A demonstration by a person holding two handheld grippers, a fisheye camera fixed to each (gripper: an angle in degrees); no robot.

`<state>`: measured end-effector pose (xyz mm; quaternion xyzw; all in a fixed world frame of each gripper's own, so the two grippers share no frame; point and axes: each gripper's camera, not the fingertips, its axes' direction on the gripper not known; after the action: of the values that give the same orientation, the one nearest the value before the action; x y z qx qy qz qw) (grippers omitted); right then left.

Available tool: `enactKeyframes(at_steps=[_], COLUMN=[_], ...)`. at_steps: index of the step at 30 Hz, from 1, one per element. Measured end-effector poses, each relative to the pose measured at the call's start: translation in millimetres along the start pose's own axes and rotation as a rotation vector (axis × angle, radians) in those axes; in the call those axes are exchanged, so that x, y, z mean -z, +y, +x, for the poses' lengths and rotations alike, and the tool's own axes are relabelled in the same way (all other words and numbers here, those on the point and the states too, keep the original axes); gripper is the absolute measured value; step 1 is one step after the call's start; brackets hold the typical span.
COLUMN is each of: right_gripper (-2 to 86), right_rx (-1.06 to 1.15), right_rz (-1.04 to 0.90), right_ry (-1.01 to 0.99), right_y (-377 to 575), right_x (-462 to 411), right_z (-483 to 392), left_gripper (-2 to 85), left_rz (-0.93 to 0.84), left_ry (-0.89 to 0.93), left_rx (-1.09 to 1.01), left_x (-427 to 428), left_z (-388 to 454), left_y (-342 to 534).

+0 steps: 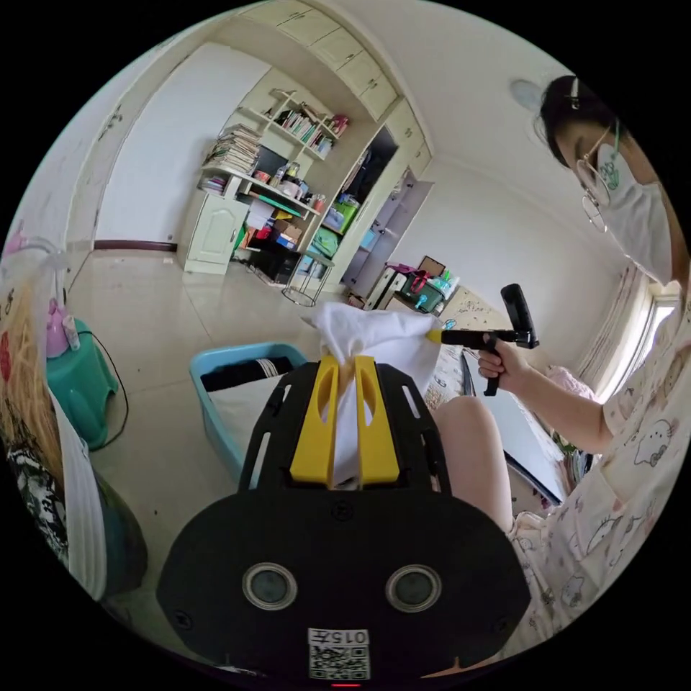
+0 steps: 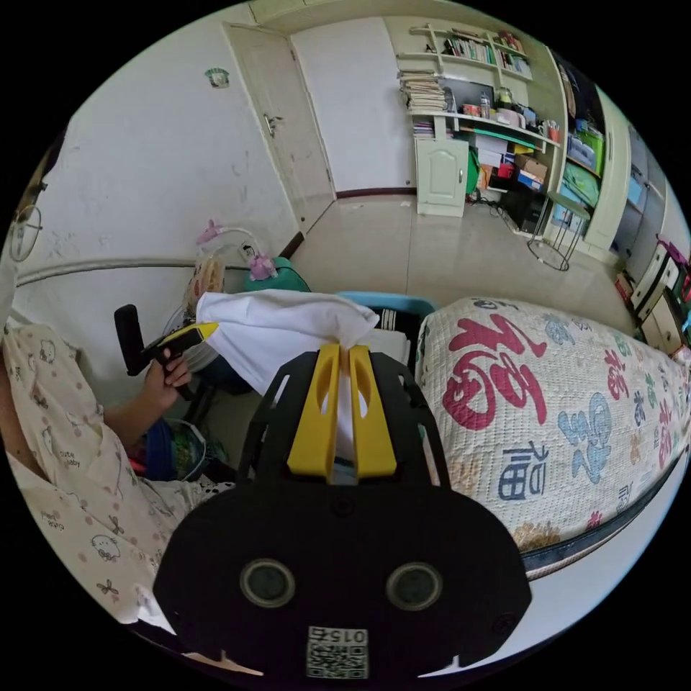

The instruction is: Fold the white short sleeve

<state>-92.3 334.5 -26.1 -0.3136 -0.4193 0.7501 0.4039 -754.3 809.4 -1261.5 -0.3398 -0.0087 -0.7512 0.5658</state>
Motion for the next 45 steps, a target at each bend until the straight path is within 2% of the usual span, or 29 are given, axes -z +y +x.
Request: enactKeyframes(at_steps=[7,11,15,19,21,23,25,28,33,35,38,45], right_gripper=[0.7,0.8,0.9,2.0,2.7,3.5,1.9,-0.4,-0.6,-0.8,-0.9,-0.3], right_rx=[0.011,0.032,0.035,-0.073,-0.166,-0.301,-0.363,-0.343,-0.492,-0.574,-0.609,-0.627], right_rz=[-0.067,-0.083,-0.083,-0.151,-0.207,-0.366,-0.406,-0.360,-0.219,-0.102,0.016,0.281], right_ry=[0.014,-0.029,-0.033,0.003,0.105,0.252,0.287,0.255,0.247,0.216,0.257,0.363], right_y=[54,52,33,-30,-70,-121,-158,-225,-341,-391,-443,-517], right_x=[-46,-68,-111,-228,-288,-352,-365,-345,-252,-185,-96,112], right_z=[23,36,58,105,128,157,166,172,210,224,230,202], left_gripper=[2.4,2.4,2.5,3.3,4.1,4.3,5.6,4.5,1.6,0.9,0.4,-0.5], left_rz=[-0.053,-0.047,-0.042,-0.091,-0.122,-0.188,-0.200,-0.199,-0.486,-0.619,-0.711,-0.818], left_ry=[0.062,0.047,0.047,-0.131,-0.289,-0.488,-0.434,-0.353,-0.249,-0.235,-0.268,-0.239], left_rx=[-0.028,-0.072,-0.018,0.119,0.154,0.321,0.411,0.289,0.107,0.088,0.009,-0.064], left_x=[23,41,26,-56,-107,-163,-176,-193,-264,-293,-325,-392], left_z=[19,37,15,-43,-76,-127,-141,-105,-42,-24,-7,6], left_y=[-4,-9,-12,-10,-2,12,8,-5,37,79,119,99])
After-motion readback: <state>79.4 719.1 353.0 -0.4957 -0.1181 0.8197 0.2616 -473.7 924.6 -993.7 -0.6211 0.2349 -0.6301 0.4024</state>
